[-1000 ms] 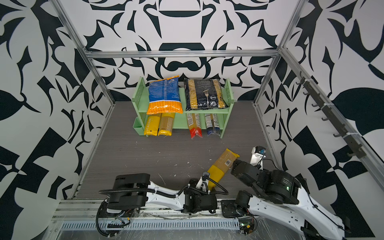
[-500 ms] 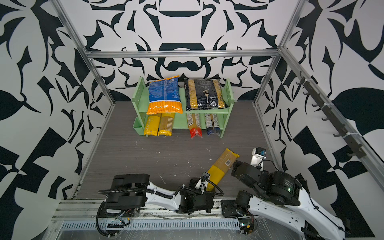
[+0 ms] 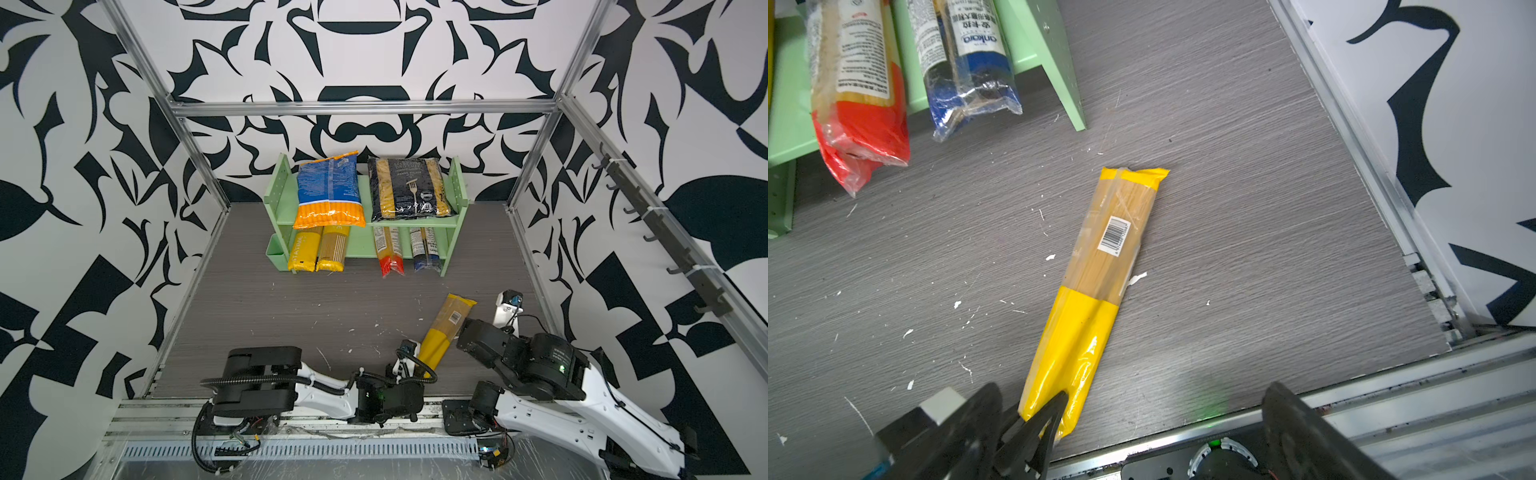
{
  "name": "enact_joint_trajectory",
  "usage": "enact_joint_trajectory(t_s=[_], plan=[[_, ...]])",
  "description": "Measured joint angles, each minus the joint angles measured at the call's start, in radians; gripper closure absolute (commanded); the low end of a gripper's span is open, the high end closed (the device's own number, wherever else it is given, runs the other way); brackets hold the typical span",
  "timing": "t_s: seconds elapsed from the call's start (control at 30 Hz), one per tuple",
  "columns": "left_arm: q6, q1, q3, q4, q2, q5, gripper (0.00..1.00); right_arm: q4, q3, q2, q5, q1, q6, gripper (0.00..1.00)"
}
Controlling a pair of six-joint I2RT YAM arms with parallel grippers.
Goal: Place and organize the pasta boxes and bags onto the shelf
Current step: 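Lift the pack with the left gripper, tilting its tan end toward the shelf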
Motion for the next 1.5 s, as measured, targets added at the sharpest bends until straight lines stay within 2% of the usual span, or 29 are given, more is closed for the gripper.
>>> enact_joint_trajectory(t_s=[0.2,0.63,1.07,1.5], plan=[[-0.002,-0.002,-0.001,-0.033,-0.020,0.006,1.00,0.000,0.000,0.006,0.000,0.000,0.000,0.00],[0.033,-0.018,-0.007,-0.330,-0.143,-0.031,1.00,0.004,0.000,0.009,0.000,0.000,-0.025,0.00],[0.084,-0.031,-0.007,-0.582,-0.293,-0.072,1.00,0.041,0.000,0.131,0.000,0.000,-0.084,0.00],[0.108,-0.091,-0.104,-0.646,-0.495,-0.179,1.00,0.125,0.000,0.213,-0.021,-0.056,-0.139,0.00]])
